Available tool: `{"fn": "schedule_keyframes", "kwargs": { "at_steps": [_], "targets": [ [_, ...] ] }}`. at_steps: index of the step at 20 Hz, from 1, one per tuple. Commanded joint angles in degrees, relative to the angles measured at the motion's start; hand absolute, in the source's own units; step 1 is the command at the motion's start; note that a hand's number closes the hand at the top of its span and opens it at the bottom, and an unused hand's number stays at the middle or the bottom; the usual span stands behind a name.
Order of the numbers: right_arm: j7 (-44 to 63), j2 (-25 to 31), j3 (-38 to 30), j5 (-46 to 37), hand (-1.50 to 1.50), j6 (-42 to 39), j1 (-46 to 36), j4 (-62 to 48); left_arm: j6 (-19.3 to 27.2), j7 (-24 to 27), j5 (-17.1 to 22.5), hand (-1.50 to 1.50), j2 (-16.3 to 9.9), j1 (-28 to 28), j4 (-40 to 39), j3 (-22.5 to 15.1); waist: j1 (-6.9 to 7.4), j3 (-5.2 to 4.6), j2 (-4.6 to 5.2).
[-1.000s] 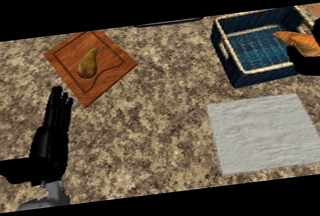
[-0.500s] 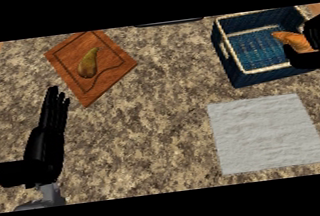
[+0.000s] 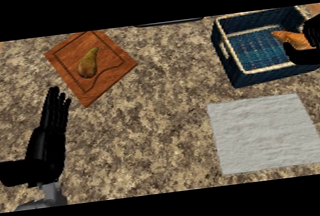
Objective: Pick the croissant from the placemat and place it in the basket
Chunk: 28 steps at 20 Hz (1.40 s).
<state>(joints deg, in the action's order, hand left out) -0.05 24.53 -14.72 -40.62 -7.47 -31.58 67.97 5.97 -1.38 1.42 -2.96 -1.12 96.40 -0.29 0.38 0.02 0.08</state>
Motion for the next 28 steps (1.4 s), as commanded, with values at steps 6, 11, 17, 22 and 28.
{"fn": "schedule_keyframes", "kwargs": {
  "at_steps": [6, 11, 17, 22, 28],
  "targets": [
    [-6.1, 3.2, -2.3, 0.2, -1.5, 3.7, -2.8, -15.0, -1.4, 1.5, 0.8, 0.0, -0.9, -2.0, -3.8, 2.0, 0.05, 0.0, 0.08],
    [-10.1, 2.3, -2.8, 1.1, -1.5, 7.4, -6.2, -21.2, -1.7, -0.8, 0.1, 0.0, -0.5, 2.6, 3.7, -0.3, 0.3, 0.01, 0.02],
    [-10.4, 1.2, -5.6, 7.1, -1.5, 6.5, -6.4, -13.7, -1.2, 4.8, -0.5, 0.0, 1.3, 2.8, -2.4, -0.1, -0.33, -0.03, -0.11],
    [-12.5, 1.1, -7.4, 8.1, -1.5, 13.0, -5.4, -12.1, -1.8, 2.3, 0.7, 0.0, -1.2, 0.7, -1.1, 2.8, -0.27, -0.02, -0.09],
    [-9.5, 8.4, -11.3, 10.8, -1.5, 10.4, -4.2, -10.5, -0.9, -1.0, 0.0, 0.0, 0.0, -0.6, 0.6, 1.1, -0.41, -0.02, -0.11]
  ]
}}
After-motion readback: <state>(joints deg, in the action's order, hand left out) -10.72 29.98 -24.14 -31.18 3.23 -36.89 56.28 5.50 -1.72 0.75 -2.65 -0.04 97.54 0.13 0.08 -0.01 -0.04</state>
